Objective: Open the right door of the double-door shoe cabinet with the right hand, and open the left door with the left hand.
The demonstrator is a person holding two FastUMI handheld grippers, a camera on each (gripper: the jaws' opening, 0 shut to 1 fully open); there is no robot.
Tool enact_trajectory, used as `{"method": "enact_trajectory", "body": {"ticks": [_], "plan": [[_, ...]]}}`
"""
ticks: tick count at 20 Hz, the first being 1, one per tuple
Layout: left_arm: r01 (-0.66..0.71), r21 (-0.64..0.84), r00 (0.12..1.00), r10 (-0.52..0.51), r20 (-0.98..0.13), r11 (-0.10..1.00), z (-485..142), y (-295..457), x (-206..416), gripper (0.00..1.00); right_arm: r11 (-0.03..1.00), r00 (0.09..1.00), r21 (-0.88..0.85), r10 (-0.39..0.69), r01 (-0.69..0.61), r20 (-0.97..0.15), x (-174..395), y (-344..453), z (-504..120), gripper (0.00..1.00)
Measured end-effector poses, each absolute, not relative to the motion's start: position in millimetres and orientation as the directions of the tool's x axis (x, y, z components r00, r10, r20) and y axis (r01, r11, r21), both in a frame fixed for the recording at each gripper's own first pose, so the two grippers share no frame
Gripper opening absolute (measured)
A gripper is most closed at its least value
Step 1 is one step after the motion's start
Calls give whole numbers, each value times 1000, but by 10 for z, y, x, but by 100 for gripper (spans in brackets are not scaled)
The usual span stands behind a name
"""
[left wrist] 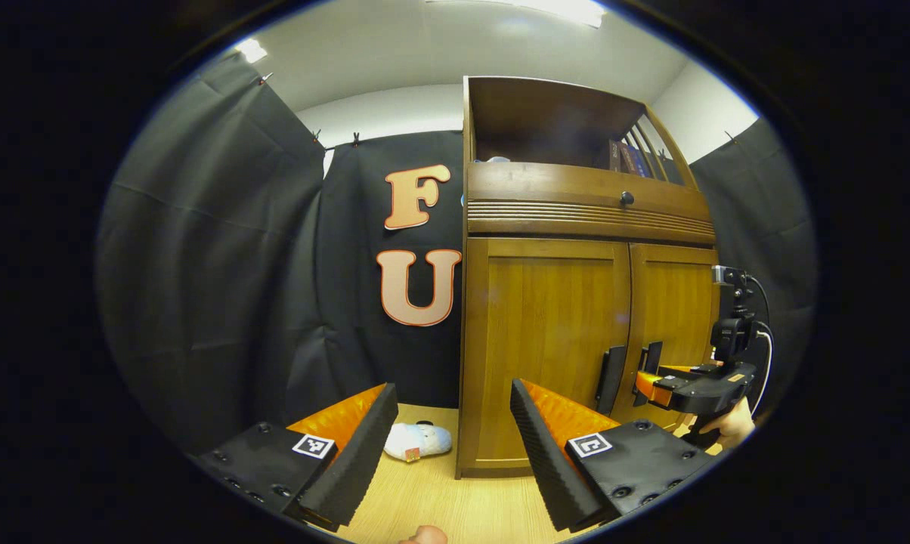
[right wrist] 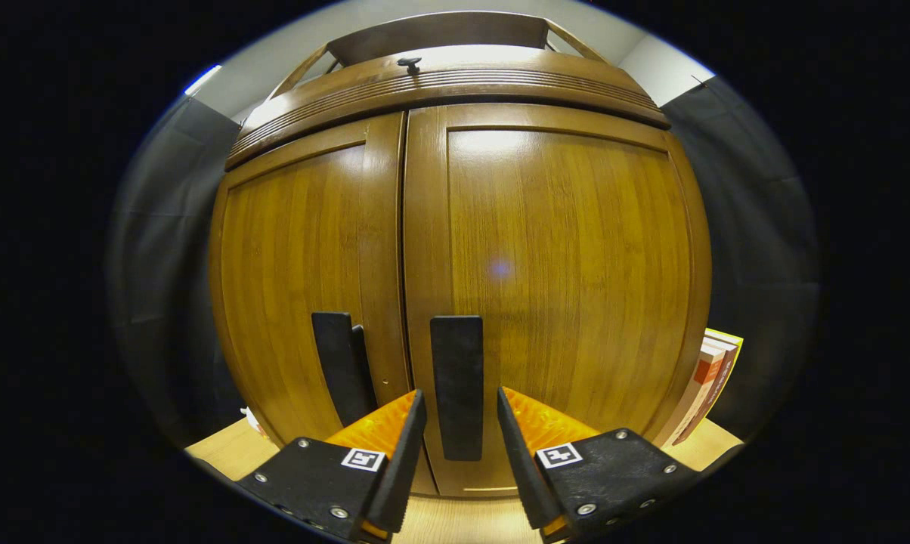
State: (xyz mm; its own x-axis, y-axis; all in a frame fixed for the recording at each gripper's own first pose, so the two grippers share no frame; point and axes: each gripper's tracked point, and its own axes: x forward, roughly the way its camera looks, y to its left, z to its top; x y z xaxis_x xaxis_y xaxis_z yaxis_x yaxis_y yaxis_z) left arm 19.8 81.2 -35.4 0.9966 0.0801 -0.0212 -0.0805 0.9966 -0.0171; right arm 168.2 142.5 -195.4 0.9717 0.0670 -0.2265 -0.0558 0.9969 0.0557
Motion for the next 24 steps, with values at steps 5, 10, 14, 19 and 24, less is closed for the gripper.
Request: {"method": "enact_trajectory", "body": {"ticks": [5,10,14,19,24], "plan": [[-89,-15,996,88,-27,996,-386,860,193,93,996,969,82,63,-45,-237,1774,1439,-2030,34],[-106,-19,994,105,-39,994,-416,906,159,93,995,973,82,68,-51,-222,1724,1440,-2001,31],[-113,-17,993,113,-39,993,-398,920,45,93,993,970,90,89,-70,-227,1574,1415,-1976,28],[-122,-4,992,122,-19,993,-301,904,-133,93,992,967,87,107,-89,-230,1396,1371,-1934,26],[-116,0,993,116,-10,993,-256,856,-292,93,992,967,81,114,-98,-226,1207,1299,-1891,21]]}}
